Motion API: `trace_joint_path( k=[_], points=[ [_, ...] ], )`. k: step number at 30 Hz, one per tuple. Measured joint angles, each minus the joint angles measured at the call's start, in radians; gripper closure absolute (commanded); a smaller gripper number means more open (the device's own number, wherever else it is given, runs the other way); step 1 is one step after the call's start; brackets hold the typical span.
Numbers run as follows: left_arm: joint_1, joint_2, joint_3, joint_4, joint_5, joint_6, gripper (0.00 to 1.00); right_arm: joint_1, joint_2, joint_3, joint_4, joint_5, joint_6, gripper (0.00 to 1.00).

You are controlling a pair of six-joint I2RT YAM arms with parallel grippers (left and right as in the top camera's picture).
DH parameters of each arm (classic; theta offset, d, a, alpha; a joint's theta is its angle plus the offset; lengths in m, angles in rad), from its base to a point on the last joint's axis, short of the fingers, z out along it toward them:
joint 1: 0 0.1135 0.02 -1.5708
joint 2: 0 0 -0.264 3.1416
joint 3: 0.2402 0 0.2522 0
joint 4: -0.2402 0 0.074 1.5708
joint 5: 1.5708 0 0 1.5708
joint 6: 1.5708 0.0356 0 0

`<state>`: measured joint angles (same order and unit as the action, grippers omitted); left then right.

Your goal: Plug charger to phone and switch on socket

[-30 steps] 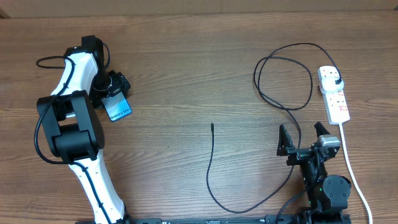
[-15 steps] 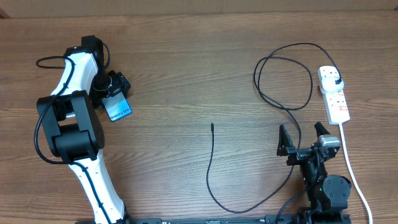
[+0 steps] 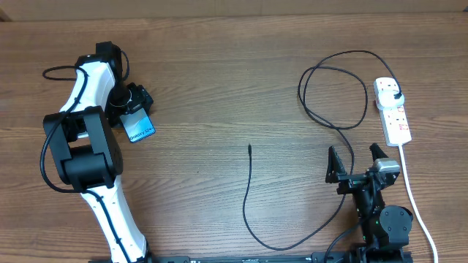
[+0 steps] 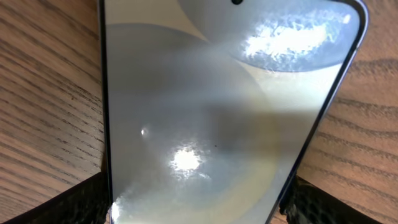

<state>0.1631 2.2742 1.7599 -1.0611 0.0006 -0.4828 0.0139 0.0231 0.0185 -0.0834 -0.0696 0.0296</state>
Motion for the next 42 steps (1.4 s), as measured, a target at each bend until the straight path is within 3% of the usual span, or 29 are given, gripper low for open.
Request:
trace_joint_path(
  k=[42],
  points=[
    [0.000, 0.000, 0.000, -0.002, -0.003, 0.016, 0.30, 0.000, 0.000, 0.000, 0.000, 0.000, 0.000, 0.00]
  ],
)
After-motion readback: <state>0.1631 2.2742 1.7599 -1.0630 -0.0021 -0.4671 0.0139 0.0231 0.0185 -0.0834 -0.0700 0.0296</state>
